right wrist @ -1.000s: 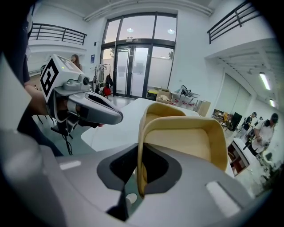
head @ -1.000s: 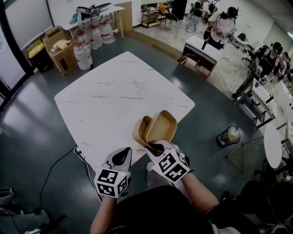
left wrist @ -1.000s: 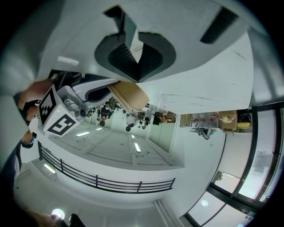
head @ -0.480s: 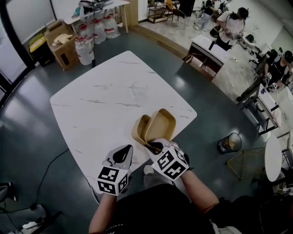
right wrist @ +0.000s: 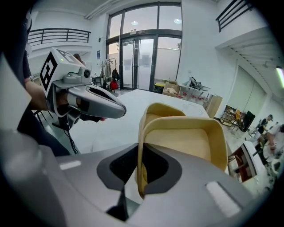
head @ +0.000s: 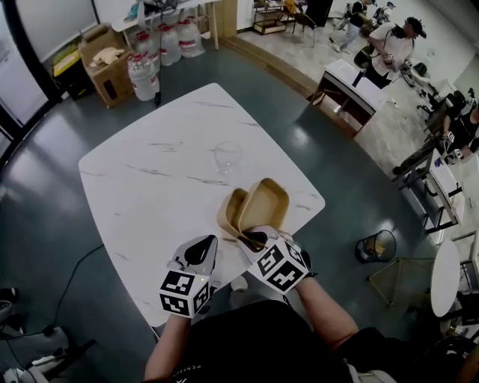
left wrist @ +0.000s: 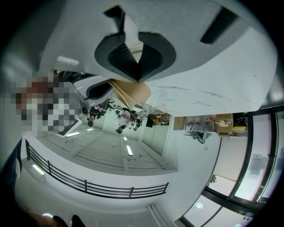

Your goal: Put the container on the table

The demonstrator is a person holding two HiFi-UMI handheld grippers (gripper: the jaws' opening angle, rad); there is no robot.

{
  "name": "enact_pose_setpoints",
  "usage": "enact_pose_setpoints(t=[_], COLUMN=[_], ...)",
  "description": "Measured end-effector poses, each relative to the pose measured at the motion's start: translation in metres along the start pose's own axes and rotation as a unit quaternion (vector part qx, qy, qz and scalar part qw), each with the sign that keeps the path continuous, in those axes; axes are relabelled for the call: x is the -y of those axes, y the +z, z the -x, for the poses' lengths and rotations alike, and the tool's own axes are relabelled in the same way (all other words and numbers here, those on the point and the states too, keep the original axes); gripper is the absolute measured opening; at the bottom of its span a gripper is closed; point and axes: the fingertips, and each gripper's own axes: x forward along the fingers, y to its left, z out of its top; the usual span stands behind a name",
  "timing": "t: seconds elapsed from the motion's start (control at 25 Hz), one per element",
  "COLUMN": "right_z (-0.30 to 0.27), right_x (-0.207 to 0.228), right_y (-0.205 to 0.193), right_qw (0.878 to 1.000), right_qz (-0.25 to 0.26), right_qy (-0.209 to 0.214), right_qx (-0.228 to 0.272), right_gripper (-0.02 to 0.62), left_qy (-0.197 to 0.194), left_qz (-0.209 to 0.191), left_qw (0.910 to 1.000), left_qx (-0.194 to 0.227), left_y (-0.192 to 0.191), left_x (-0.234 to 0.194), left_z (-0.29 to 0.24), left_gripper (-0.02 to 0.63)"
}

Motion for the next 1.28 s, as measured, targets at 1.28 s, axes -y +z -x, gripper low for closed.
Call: enact_pose_setpoints(t=[1.28], right_z=[-0.047], right_x=[0.058], right_y=[-0.001], right_qw=[0.997], right_qz=[0.063], right_qy=[0.042], right_qx=[-0.018], right_gripper=[0.083], left_qy=[0.045], left_qz=[0.017], left_qw=[0.9987], left_qx=[-0.019], left_y=[0.003], left_x=[-0.037], left_z=[-0.079], left_gripper=[-0.005])
